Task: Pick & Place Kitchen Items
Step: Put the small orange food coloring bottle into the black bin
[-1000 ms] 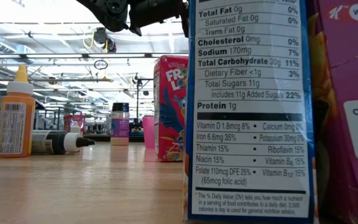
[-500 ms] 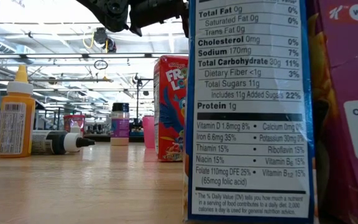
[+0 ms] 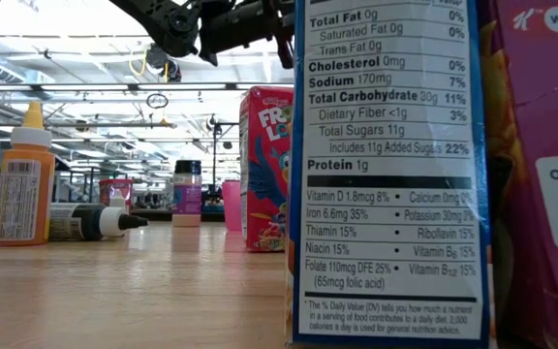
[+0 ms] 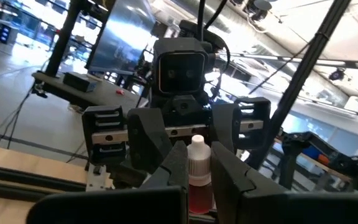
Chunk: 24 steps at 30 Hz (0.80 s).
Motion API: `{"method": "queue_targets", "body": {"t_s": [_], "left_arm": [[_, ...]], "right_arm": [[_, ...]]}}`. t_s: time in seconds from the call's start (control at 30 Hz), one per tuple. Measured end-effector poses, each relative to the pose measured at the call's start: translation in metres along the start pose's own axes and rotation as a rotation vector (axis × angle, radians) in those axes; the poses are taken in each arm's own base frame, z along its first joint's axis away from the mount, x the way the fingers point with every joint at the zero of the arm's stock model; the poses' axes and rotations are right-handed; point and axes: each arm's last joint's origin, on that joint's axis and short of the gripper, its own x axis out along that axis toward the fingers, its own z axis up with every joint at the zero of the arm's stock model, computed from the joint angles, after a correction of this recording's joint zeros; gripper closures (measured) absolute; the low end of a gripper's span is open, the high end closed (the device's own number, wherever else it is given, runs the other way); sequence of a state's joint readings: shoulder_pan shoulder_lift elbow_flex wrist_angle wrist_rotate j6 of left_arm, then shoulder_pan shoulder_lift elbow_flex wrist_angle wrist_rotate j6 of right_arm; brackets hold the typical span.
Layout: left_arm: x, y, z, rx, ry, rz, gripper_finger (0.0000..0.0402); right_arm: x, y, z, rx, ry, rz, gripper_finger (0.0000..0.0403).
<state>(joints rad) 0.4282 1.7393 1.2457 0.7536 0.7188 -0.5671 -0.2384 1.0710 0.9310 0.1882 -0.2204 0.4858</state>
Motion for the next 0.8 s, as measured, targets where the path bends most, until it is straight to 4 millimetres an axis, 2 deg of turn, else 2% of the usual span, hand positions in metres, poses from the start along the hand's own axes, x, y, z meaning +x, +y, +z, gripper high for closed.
{"method": "queue_targets", "body": {"t_s": [0.2,0.4,0.63,0.8], "left_arm": [[-0.005,0.005,0.001,-0.004,0.018,0.014,0.0377],[-0.02,0.024,0.001,-0.034,0.068,0.11,0.0377],[-0.05,0.056,-0.004,-0.076,0.153,0.366,0.0377],[-0.069,0.071,-0.011,-0.108,0.229,0.559,0.0377]], "right_arm": [[0.0,-0.001,-0.004,0.009,0.043,0.003,0.0248],[0.0,-0.002,-0.011,0.027,0.117,-0.013,0.0248],[0.0,-0.002,-0.011,0.046,0.112,-0.019,0.0251],[0.0,-0.002,-0.011,0.046,0.109,-0.022,0.0252]]}}
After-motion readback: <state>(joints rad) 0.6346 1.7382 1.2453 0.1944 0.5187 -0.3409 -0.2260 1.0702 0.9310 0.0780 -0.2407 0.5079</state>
